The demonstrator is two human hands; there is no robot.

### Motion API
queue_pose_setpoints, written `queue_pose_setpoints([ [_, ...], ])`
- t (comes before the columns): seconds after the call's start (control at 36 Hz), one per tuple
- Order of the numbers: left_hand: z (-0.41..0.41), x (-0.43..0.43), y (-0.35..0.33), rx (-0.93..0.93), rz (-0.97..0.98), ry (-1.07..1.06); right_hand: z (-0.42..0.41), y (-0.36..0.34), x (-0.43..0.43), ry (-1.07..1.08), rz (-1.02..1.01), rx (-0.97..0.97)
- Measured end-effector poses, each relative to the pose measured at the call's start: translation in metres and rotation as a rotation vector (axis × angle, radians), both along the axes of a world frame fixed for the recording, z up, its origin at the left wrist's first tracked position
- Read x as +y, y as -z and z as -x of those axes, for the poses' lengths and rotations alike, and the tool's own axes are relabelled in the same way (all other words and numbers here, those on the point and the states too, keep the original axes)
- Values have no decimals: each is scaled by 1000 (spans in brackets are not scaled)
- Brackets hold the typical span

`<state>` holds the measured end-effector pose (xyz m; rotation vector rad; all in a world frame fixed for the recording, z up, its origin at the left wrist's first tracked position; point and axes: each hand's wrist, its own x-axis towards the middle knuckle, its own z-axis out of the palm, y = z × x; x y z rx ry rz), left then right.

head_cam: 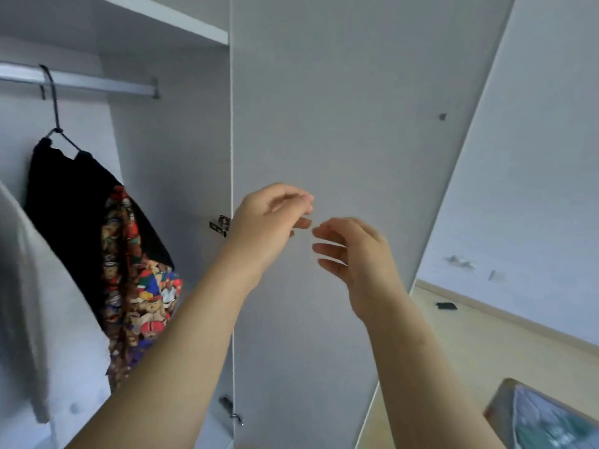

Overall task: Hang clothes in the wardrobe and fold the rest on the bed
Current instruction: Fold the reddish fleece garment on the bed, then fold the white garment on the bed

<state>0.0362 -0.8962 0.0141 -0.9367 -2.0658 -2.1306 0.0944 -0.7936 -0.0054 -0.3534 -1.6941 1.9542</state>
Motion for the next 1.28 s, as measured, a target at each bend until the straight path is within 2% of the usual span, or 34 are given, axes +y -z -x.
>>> queue_pose_setpoints([
  [0.36,-111,168,20,-56,13,254,-127,20,147,222,117,14],
  [0.72,-183,341,77,-189,178,479,-230,79,302,517,260,-71],
  [0.94,-169,441,105,-238,253,578,-224,112,389,630,345,-120],
  [1.28,-84,589,115,-281,318,617,-135,112,533,691,431,-127],
])
